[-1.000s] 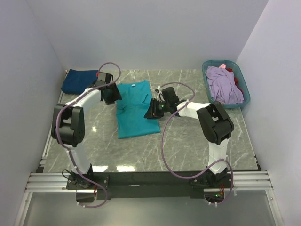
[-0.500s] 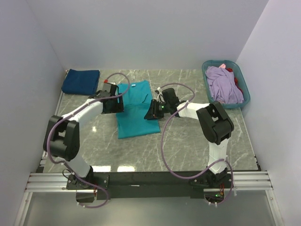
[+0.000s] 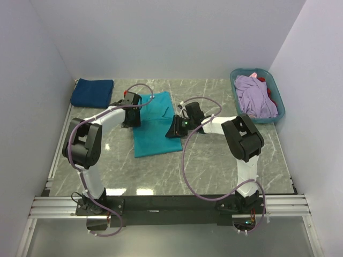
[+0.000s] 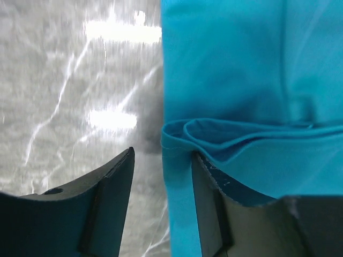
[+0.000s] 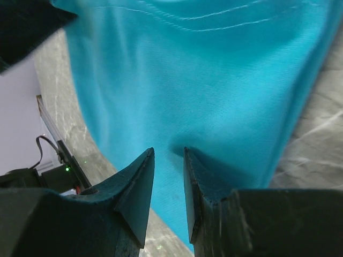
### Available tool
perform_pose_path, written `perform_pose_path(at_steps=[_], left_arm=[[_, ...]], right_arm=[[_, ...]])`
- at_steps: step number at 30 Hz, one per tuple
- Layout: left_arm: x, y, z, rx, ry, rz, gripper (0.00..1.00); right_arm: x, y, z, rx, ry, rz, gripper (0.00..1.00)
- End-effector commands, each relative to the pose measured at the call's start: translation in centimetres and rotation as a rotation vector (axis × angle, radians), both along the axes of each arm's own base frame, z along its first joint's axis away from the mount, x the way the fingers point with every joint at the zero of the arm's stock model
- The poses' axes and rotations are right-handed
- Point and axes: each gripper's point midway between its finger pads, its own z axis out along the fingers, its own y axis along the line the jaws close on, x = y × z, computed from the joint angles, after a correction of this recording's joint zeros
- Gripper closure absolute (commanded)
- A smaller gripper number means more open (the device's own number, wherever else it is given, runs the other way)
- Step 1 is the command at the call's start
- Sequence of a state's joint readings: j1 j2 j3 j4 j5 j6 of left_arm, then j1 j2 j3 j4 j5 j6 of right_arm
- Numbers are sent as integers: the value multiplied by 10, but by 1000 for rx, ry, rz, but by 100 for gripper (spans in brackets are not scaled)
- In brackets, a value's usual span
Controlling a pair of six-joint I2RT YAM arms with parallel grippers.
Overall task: Fold and stack the t-shirts
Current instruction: Fold the tshirt
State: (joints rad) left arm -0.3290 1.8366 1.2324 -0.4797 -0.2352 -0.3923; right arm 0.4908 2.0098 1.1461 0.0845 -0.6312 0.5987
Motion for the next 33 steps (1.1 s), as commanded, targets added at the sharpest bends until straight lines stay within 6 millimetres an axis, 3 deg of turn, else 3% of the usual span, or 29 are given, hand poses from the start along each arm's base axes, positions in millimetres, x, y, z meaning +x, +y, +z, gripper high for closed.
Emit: perform_pose_path(at_steps=[1,7,11,16,19,24,25,28,29,30,32,33], left_arm=[[22,1,15,-18,-52,42,47],[34,5,16,-62,-56,67,46],[35,10,-1,-76,-9,95,47],[39,17,-6,-95,3,139,47],[44,21,7,-120,-25,166,44],[46,24,56,-178,-116,218,30],[43,24,71,-191,-145,225,25],[24,22,77,-234,-134,260,19],[17,20,89,-263,-160,264,19],[4,13,79,-308,-133,273,19],[-12,-5,88,-390,-152,239,22],[-24,-20,78,-456,-128,212,24]], right_arm=[[2,-4,-8,9,30,-5,64],[3,-8,-19,0,77,-18,64],[3,-10,-23,-2,90,-23,64],[4,-8,-14,14,72,-17,64],[7,-7,2,24,49,-13,64],[10,-8,43,39,-27,-16,62],[10,-8,55,48,-57,-15,61],[6,-12,64,40,-74,-19,59],[4,-12,65,46,-68,-19,59],[0,-13,63,55,-54,-15,59],[-2,-7,64,92,-38,-6,60],[-3,-5,66,118,-37,5,61]])
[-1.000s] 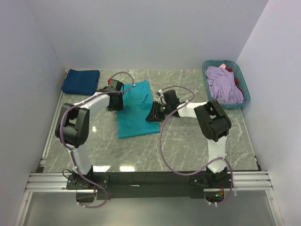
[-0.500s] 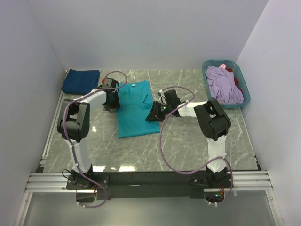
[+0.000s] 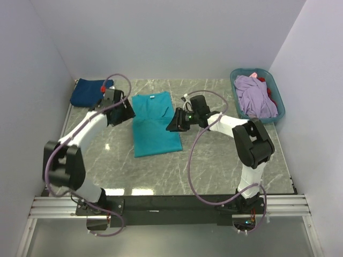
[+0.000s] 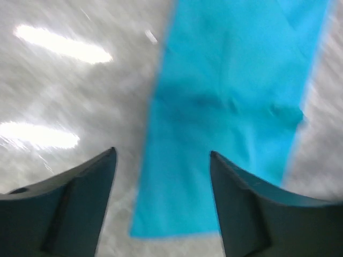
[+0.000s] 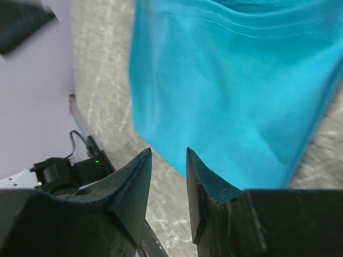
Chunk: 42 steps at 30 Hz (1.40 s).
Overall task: Fold and stack the t-shirts
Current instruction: Fold the tshirt
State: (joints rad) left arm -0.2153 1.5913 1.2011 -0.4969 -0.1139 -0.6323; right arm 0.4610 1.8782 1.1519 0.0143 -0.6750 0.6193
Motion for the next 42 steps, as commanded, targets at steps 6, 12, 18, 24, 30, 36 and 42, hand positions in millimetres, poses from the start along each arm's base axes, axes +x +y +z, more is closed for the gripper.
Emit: perform_pose_path(at_steps=[6,12,18,24,30,36,42], left_arm=[[-65,-82,-27,-416,51,-158,37],[-45,-77,-51,-405,33,-133,52],[-47,-52,-85,-367,122,-24,56],[-62,-34,-80,-319,172,8,45],[-73,-36,-34,-274,106,-53,36],[-109,-55,-54,-328,167,-90,41],[-125,-55,-98,-311,296,-90,48]], right_arm=[[-15,2,-4,62,53,18,61],[-27,-9,-42,28,170,1,62],[-26,-35,-77,-4,320,-102,66],[-29,-43,-68,-13,302,-112,66],[-40,-23,-16,101,205,-18,66],[-57,-24,-41,82,288,-33,66],[-58,-44,-75,28,391,-120,66]])
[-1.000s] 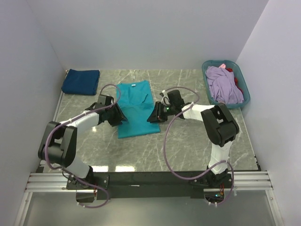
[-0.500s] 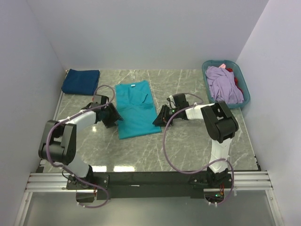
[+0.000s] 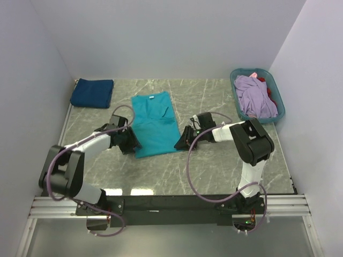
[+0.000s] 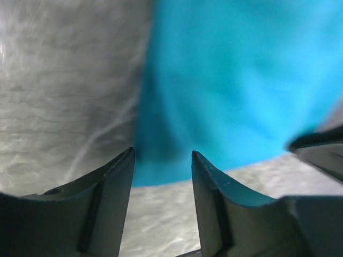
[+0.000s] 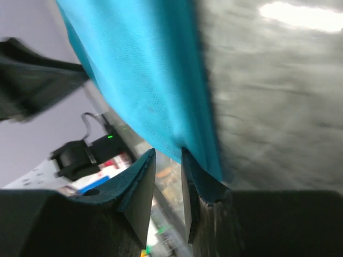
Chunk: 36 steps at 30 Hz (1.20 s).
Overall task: Fold and stack the t-shirts
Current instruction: Fold the tshirt
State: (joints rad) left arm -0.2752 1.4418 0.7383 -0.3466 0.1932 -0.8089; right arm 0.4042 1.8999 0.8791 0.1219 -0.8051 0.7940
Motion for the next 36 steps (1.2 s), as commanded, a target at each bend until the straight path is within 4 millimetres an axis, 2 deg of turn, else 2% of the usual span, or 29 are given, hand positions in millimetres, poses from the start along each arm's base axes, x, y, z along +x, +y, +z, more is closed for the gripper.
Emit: perform_pose_path(at_steps=[1,4,6,8,10,11,12,13,15,16,18,19,21,22,23,28,33,36], left_arm=[[-7,-2,-18,-8,63,-3,49],[-14,6,-29,33,118,15,56],[-20,11,-29,58,140,29,60],[-21,16,-24,82,137,43,59],[-26,23,-14,112,127,57,56],[-26,25,-9,122,117,60,53],[-25,28,0,140,87,71,47],[-32,28,2,165,98,61,44],[-32,24,13,186,74,52,35],[-35,19,15,211,69,37,32],[-36,13,21,231,70,18,27],[-39,6,21,238,69,-2,26],[-36,2,20,262,72,-11,26],[-35,-1,19,266,75,-20,26],[-33,-4,19,264,75,-26,26],[-31,-18,11,276,99,-68,35],[-34,-20,-4,308,143,-90,44],[-35,-20,-13,318,168,-101,45]], right_arm=[[6,-15,-16,-29,53,-66,66],[7,-21,-21,-60,64,-85,66],[6,-26,-21,-91,55,-81,66],[7,-26,-9,-101,19,-70,66],[13,-30,-2,-150,-43,-59,66],[8,-33,0,-180,-39,-49,66],[12,-35,8,-213,-101,-43,65],[13,-34,14,-232,-125,-39,64],[8,-33,23,-278,-166,-19,61],[14,-36,26,-326,-196,-38,60],[7,-35,29,-391,-222,-12,56],[10,-32,35,-413,-249,-12,55],[11,-41,34,-525,-277,-20,52],[14,-36,40,-549,-308,-15,51],[14,-41,38,-591,-309,-18,51],[12,-38,39,-600,-321,-6,51],[12,-36,39,-591,-326,-3,50],[12,-35,37,-590,-325,3,51]])
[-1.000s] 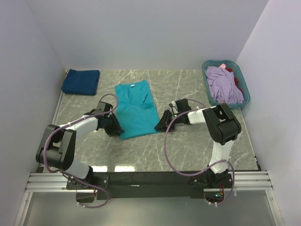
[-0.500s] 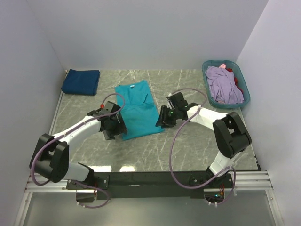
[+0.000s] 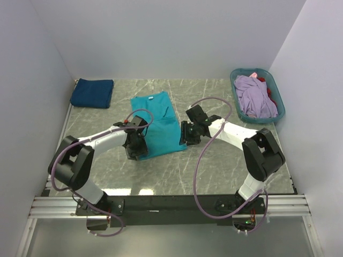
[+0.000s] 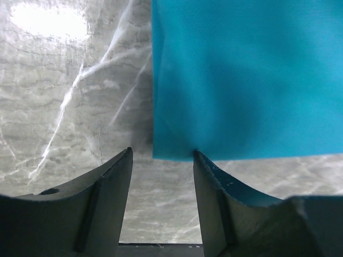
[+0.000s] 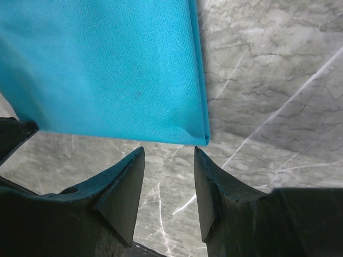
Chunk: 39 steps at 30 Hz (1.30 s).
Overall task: Fold and stack the t-shirts
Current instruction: Fold the tshirt
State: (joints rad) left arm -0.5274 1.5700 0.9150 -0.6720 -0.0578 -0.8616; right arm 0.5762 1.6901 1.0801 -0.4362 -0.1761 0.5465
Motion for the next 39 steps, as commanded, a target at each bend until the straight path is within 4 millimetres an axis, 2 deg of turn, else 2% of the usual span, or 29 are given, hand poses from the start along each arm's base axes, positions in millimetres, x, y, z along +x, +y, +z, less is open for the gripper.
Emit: perform_pose_path(at_steps=[1,6,10,16,21,27,39], left_arm=[[6,-2,-1,18,0,3,45],[-3,1,-19,54,64,-6,43],[-9,5,-28,80,101,-10,47],[-12,6,-31,84,111,-20,63],[-13,4,-32,75,115,-29,79],[-14,3,-34,66,121,-36,88],[-15,2,-33,57,115,-34,90]], right_arm=[[7,-1,11,-10,-46,1,51],[10,-5,11,-31,-56,-19,51],[12,-9,9,-70,-55,-42,51],[11,-5,-1,-107,-24,-28,51],[8,6,-1,-119,-17,11,51],[1,5,-14,-168,37,14,51],[-4,3,-35,-247,92,7,54]])
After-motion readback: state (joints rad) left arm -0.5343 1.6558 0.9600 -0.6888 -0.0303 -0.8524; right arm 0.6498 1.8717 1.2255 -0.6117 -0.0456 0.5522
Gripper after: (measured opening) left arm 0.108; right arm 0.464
